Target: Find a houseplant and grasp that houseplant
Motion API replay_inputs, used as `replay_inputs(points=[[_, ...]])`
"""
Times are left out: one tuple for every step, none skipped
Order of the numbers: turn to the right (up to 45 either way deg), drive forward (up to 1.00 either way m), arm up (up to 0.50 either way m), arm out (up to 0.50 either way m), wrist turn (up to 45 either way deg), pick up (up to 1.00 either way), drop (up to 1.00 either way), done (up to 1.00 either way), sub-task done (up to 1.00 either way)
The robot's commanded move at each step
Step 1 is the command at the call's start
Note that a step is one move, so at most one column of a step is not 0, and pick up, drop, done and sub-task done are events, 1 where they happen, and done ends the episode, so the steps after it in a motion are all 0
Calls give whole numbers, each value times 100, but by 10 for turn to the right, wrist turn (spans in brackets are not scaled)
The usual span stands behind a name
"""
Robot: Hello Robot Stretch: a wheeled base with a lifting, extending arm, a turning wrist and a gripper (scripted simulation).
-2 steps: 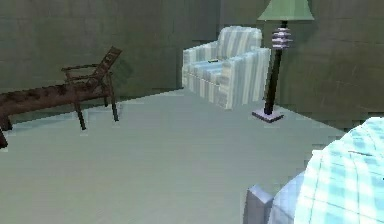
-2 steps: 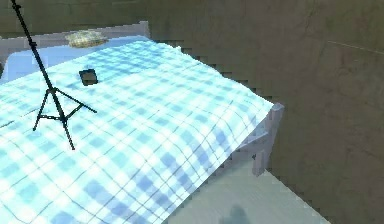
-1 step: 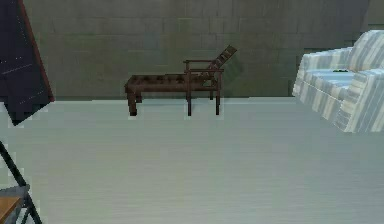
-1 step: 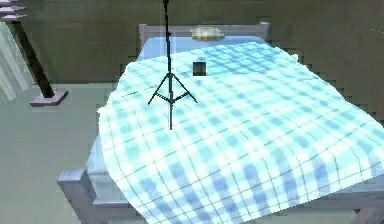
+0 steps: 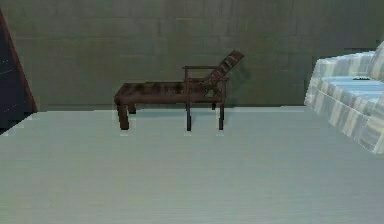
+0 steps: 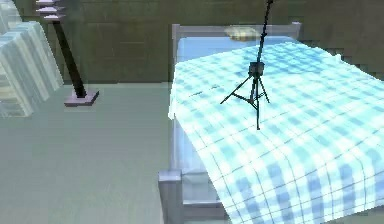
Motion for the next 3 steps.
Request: replay_inputs(points=[[-330,0,0,0,0,0,0,0,0],[0,100,0,0,0,0,0,0,0],[-60,0,0,0,0,0,0,0,0]])
